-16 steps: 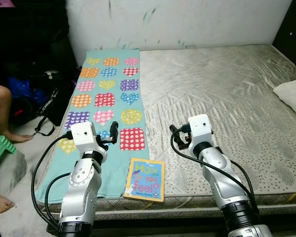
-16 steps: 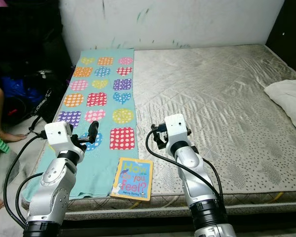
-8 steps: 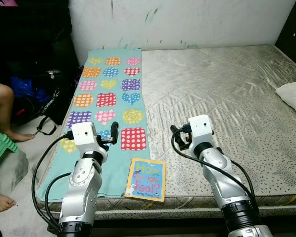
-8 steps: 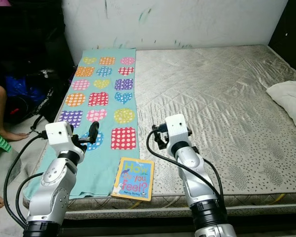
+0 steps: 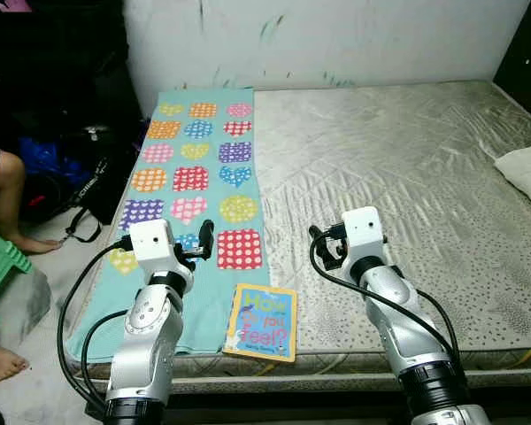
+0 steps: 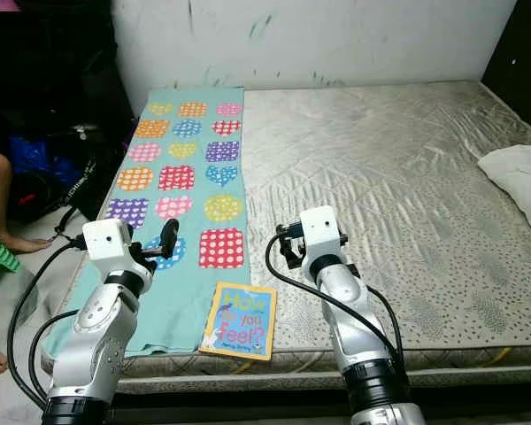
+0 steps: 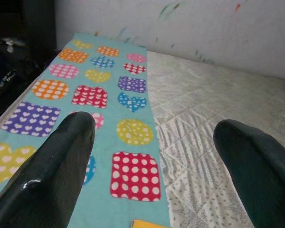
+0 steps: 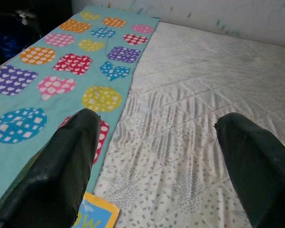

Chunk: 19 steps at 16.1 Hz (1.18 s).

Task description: Clean up the room

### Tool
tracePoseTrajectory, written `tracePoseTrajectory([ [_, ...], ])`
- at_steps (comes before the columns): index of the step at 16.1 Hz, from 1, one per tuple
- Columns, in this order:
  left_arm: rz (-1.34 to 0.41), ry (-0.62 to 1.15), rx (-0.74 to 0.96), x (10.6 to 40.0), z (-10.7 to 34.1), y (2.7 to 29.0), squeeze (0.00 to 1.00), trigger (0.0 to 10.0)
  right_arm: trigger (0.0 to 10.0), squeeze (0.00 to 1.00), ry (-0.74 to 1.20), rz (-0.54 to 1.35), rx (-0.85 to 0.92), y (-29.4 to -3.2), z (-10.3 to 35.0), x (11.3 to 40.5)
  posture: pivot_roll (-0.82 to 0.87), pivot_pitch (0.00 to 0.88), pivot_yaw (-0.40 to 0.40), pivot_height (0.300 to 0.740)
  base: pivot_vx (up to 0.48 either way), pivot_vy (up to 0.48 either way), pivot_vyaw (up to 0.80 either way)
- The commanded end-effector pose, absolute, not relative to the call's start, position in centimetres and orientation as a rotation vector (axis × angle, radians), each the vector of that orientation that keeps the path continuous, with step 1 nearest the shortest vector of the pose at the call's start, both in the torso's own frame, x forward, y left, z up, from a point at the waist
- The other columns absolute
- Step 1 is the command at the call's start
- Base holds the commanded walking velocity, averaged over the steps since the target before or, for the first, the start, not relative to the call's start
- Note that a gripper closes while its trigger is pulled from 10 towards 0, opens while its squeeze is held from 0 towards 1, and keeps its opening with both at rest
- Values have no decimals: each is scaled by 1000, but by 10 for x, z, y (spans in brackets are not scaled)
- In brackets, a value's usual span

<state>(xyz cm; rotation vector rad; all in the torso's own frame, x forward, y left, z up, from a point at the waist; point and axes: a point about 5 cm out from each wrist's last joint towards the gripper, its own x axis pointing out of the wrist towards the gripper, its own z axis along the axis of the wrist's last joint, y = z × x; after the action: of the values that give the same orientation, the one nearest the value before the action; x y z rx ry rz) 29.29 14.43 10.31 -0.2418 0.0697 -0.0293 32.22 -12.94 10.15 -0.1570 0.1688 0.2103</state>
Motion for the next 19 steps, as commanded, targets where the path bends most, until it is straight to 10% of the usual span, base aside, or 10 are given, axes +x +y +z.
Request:
tracePoseTrajectory([
  [1,-25,92,-233,291,99,146,0,10000,10000,0,184,204,-156,-130,100,322,-99,0,60,740,0,0,0],
  [19,34,261,-140,258,60,178,0,10000,10000,0,368,49,-287,-171,63,297,-82,0,47,740,0,0,0],
])
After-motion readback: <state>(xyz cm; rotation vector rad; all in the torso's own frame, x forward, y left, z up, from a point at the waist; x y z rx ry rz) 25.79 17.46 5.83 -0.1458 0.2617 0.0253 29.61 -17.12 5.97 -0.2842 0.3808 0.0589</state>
